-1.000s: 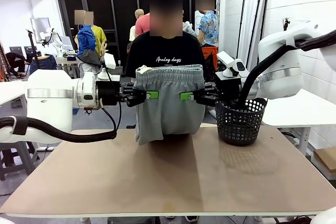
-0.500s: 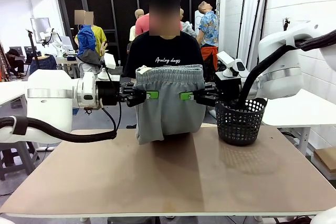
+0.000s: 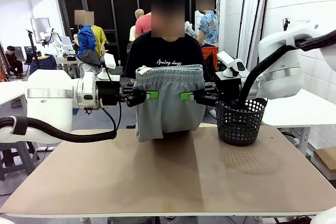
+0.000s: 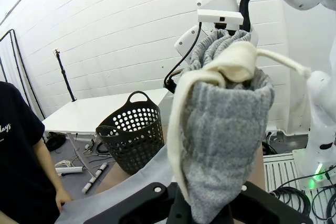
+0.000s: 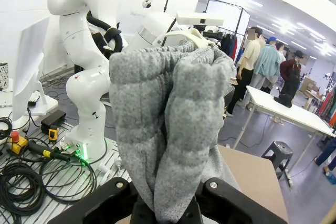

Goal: Fold the training pants.
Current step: Release the ends of the Training pants and then grab the overlapped ends.

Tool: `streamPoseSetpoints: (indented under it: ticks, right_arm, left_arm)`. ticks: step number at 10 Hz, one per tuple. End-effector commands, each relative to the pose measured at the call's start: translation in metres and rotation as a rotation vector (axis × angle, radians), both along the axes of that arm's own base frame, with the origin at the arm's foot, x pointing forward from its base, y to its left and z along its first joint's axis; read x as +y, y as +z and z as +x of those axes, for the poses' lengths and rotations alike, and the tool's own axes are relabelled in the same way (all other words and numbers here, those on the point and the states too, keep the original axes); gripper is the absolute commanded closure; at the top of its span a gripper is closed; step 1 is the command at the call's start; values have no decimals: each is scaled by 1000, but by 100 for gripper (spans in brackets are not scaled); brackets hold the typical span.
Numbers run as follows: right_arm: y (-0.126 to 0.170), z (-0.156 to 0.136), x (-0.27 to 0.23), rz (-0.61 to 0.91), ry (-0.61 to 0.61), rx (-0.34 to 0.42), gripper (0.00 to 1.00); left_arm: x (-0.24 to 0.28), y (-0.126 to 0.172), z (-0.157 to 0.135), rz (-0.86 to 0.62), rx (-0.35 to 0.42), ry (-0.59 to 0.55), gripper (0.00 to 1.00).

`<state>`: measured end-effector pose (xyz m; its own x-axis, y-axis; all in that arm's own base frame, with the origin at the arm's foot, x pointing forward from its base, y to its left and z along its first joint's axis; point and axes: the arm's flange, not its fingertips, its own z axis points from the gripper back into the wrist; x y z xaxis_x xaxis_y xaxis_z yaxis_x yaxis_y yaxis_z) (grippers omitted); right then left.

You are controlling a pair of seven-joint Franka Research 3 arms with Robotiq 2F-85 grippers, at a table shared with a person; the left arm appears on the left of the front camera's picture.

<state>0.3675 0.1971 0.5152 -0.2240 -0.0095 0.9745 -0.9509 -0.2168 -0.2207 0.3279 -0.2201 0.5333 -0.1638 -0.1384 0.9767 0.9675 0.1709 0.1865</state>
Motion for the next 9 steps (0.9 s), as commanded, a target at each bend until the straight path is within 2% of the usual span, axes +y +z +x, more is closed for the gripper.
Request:
streamPoseSetpoints:
  ticks: [1,9]
  right_arm:
    - [2,-2,0,14,13,0,100]
    - [2,-2,0,14,13,0,100]
  left_arm:
    - [-1,1,-1,-15,11,7,100]
    - [-1,1,-1,-15,11,7,100]
